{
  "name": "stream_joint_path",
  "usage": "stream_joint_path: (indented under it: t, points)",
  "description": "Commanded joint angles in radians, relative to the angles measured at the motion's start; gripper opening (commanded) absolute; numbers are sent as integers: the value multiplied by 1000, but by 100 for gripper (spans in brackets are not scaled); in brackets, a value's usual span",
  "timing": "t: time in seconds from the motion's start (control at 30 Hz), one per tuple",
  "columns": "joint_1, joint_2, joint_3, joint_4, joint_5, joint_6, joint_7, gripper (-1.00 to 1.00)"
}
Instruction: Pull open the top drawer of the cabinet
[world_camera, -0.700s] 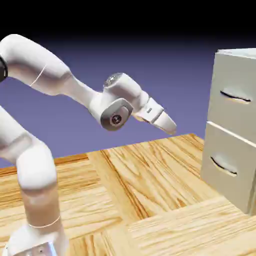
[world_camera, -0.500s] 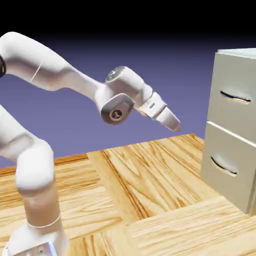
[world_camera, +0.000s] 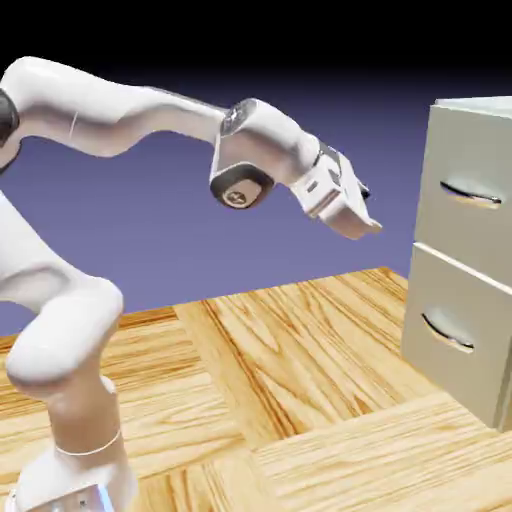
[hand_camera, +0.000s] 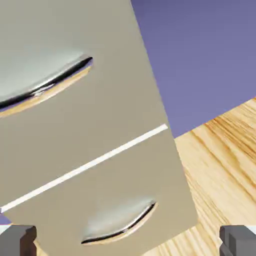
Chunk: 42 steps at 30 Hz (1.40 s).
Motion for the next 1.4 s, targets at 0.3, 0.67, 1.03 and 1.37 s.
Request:
stream_joint_path:
  t: [0.3,0.67,1.03,1.37]
  points:
    - [-269,-17,239,130,435,-63,-87,100]
    - [-565,-37,501,274,913,-133,-184,100]
    - [-861,-56,763,417,1392,-203,-280,100]
    - [-1129,-73,1002,547,1827,-266,-367,100]
